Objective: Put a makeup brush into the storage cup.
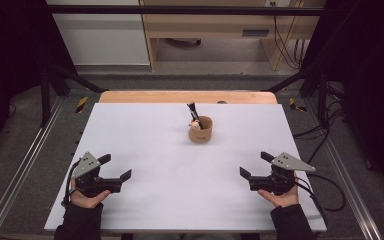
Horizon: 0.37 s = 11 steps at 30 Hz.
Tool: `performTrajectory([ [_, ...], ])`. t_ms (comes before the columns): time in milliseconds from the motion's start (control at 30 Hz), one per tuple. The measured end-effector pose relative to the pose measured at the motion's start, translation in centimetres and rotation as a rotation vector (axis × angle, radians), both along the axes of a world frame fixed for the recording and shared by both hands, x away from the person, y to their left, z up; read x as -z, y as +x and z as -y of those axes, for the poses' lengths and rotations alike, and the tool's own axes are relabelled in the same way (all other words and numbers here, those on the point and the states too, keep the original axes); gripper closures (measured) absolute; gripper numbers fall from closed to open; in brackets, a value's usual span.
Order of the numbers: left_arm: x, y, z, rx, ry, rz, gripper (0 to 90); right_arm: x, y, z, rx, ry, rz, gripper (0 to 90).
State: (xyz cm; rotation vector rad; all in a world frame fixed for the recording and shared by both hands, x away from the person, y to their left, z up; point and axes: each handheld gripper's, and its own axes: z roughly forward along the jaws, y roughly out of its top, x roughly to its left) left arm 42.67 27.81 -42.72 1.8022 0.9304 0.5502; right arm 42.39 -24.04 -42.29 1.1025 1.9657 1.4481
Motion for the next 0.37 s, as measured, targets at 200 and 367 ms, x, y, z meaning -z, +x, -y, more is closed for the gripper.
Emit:
performTrajectory([
  [200,0.03,-0.02,0.04,-0.002,0.002,0.002,4.0,0.09,-0.29,0.25,0.003,0.006,0.004,4.9],
  [367,0.08,0.01,0.08,-0.004,-0.003,0.001,4.0,0.11,-0.37,0.25,0.002,0.005,0.003,4.8],
])
